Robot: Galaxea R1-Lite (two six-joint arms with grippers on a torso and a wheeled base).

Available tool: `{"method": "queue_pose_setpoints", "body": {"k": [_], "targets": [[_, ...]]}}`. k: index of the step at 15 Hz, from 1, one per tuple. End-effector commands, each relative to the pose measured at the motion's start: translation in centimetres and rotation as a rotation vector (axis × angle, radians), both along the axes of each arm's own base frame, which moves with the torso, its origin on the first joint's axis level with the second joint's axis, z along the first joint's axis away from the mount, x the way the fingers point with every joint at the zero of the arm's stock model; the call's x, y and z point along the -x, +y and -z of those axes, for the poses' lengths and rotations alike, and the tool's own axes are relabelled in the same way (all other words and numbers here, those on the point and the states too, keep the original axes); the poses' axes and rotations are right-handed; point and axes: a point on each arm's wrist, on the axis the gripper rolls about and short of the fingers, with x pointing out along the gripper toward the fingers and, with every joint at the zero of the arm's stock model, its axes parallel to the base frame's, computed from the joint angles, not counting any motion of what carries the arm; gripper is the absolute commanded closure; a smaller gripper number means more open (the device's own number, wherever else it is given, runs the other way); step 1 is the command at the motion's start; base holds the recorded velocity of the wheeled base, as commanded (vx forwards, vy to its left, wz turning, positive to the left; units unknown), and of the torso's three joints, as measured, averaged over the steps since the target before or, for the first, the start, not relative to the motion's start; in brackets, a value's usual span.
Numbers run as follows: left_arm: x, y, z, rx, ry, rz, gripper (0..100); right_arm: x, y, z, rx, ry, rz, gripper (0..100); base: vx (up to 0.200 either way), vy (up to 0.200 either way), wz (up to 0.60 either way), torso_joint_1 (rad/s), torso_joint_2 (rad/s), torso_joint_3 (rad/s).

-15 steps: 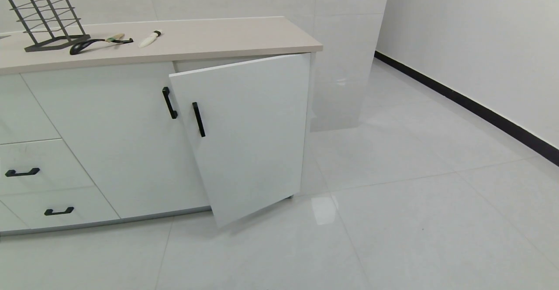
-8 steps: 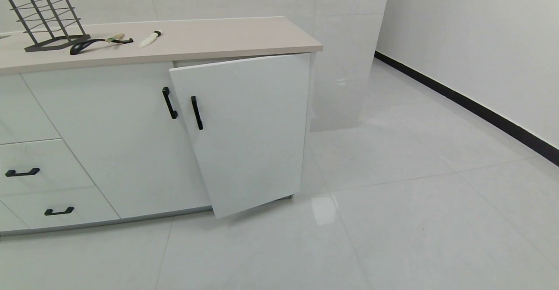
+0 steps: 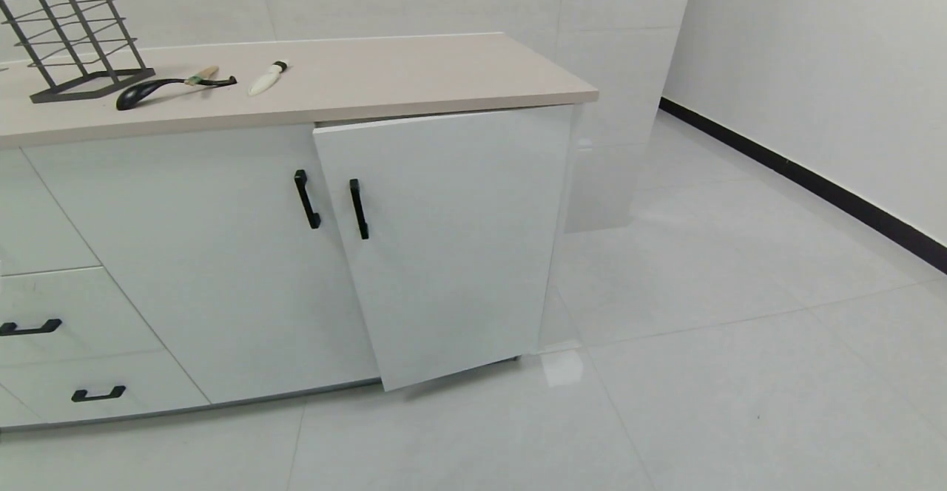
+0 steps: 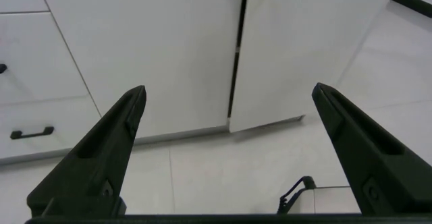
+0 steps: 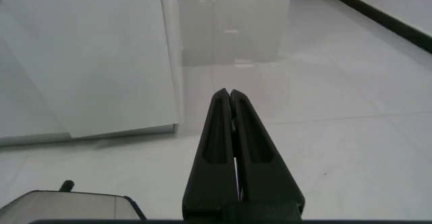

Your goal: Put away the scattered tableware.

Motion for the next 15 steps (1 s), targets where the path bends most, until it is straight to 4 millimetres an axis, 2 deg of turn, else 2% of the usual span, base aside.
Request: {"method": "queue_pose_setpoints", "body": {"k": [1,3,14,15], "targets": [[-0.01,0.0,-0.01,0.001,0.001,0.001,0,-0.03,-0.06,0.18,-0.014,0.022,0.026,100,0.0,0.2,0.0,0.002,0.0,0.012],[-0.01,0.0,-0.01,0.0,0.001,0.001,0,-0.04,-0.14,0.41,-0.075,0.051,0.059,100,0.0,0.2,0.0,0.005,0.0,0.002],[-0.01,0.0,-0.01,-0.011,0.0,0.001,0,-0.04,-0.14,0.41,-0.078,0.051,0.059,100,0.0,0.2,0.0,0.004,0.0,0.001],[-0.01,0.0,-0.01,-0.01,0.0,0.001,0,-0.04,-0.15,0.41,-0.076,0.051,0.06,100,0.0,0.0,0.6,0.002,0.0,-0.002]]}}
